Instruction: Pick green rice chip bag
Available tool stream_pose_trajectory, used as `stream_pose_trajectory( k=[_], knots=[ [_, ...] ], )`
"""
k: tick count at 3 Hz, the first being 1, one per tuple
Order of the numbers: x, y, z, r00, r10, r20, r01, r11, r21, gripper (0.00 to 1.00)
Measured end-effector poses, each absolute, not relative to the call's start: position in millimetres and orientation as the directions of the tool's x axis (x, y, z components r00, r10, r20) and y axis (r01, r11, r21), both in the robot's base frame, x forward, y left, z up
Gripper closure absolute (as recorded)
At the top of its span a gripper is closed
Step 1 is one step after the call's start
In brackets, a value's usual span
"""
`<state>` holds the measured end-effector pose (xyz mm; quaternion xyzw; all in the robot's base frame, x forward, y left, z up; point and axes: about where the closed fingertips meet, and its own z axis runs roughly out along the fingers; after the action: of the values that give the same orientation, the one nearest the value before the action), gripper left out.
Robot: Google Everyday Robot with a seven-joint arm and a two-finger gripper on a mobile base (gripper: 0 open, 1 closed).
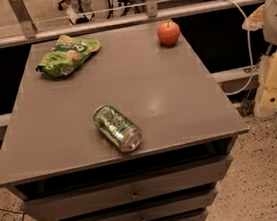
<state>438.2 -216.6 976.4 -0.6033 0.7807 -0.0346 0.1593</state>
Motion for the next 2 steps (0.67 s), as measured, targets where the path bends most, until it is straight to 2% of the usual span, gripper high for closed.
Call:
stream_pose_trajectory(
  k=[2],
  knots=[
    [445.8, -211.1, 975.8, -0.213, -0.95, -0.227, -0.927, 0.27, -0.26, 0.0]
  ],
)
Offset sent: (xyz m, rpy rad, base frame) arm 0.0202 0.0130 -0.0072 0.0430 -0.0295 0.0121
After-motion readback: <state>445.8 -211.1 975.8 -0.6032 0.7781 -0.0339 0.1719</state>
